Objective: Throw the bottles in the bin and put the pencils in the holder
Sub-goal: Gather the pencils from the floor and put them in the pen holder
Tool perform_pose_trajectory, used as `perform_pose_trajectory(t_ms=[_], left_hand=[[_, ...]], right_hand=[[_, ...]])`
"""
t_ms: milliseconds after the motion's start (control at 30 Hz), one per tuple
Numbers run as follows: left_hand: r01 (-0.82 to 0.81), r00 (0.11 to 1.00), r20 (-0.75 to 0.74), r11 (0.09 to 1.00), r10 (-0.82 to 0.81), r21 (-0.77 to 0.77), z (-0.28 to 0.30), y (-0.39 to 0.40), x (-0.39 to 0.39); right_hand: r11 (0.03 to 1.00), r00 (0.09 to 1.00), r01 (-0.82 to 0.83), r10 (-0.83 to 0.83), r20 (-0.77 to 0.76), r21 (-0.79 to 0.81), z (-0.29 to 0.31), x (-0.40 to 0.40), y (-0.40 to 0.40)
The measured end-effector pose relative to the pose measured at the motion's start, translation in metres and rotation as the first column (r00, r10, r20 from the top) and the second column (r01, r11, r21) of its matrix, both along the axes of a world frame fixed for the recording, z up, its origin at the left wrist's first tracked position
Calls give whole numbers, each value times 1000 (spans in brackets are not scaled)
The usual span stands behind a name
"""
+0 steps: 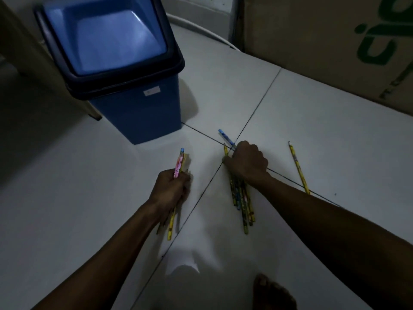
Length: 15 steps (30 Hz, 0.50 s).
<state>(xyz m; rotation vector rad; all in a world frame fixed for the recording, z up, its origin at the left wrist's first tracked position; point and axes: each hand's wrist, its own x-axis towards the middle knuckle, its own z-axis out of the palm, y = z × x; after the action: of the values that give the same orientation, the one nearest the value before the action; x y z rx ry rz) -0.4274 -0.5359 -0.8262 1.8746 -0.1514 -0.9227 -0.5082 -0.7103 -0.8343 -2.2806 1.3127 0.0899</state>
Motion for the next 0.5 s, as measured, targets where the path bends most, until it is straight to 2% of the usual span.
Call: perform_pose_trajectory(t_ms=[133,167,233,300,367,433,500], left_hand=[[0,1000,18,1000,0,-4,-4,8,3],[6,1000,17,1000,-6,-10,-4,9,3],[21,1000,1,999,-21,-38,-4,9,1],[39,999,-25,996,-41,-76,-5,6,-1],[52,998,-32,994,-55,-96,-4,-1,-3],[44,998,-36,992,-49,-116,-4,-8,-5],[42,998,-48,990,-49,-134,-5,-15,-6]], right_hand=[[1000,999,-28,29,-45,10,0,8,-2],[999,1000,-4,5,-25,38,1,10,-3],[990,990,68,-82,110,125,4,13,-7],[963,934,132,-200,298,235,8,13,-13],[923,861,172,-311,403,345,12,9,-21],[867,802,188,-407,437,462,16,-1,-29],[810,775,216,-482,409,545,17,-15,-34]])
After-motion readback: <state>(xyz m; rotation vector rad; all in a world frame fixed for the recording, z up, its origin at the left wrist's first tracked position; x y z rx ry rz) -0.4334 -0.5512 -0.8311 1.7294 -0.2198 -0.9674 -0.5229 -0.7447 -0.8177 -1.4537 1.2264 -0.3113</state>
